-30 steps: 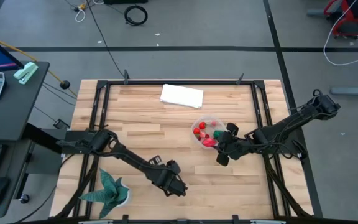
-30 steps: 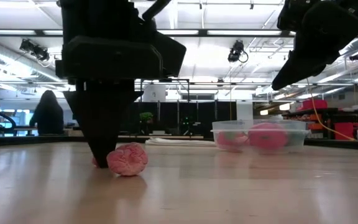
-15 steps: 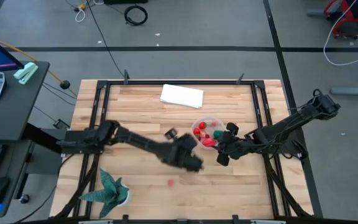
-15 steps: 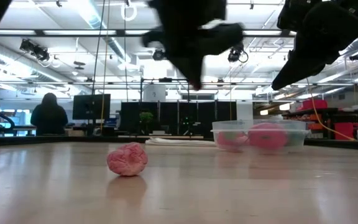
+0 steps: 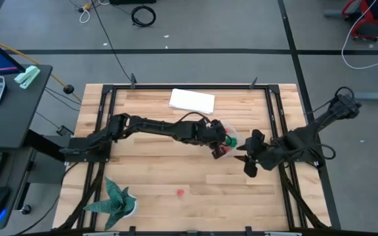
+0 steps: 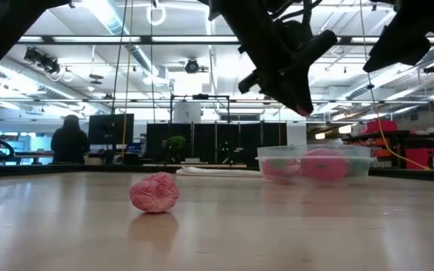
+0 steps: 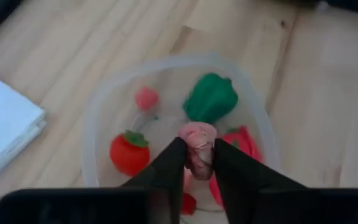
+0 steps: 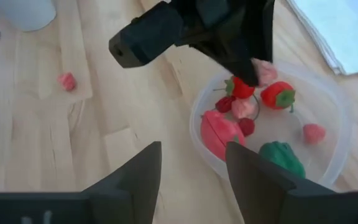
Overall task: Pick and placing Produce into tupperware
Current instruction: Put the top pink peach into the transparent bin, then put the pink peach into the transparent bin
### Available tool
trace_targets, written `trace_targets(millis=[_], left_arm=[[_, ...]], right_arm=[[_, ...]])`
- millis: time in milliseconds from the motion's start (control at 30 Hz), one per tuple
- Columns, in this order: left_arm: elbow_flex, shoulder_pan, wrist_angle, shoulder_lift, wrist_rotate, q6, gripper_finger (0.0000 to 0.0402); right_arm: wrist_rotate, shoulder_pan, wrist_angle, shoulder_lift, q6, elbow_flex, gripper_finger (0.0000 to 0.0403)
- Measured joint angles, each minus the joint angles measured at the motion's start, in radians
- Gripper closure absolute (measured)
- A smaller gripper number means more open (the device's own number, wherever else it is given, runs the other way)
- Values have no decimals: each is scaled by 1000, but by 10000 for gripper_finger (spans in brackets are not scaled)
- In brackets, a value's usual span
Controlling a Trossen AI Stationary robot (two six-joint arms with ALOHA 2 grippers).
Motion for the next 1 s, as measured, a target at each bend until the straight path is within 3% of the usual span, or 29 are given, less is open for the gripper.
trace_targets(millis=[233,400,500,600,767,900,1000], left_arm=[[-10,-8,-48,19,9,-6,212],[0,-26,-128,4,8,-81,176],[52,-33,-332,-12,8,-132,173],[154,-31,-652,-16,6,-178,180],[273,-36,-1030,-16,4,-277,205],[287,-64,-972,-62,-14,-247,220],[291,-84,-1016,-82,-30,-255,226]], right_arm=[[29,21,2,-6,1,-2,215],[31,21,7,-6,3,-3,215],[76,21,32,9,8,-3,215],[123,15,123,52,-31,-3,215],[-38,-2,412,202,-255,-3,215],[-190,-11,751,357,-445,-3,215],[-204,-11,870,458,-509,5,215]])
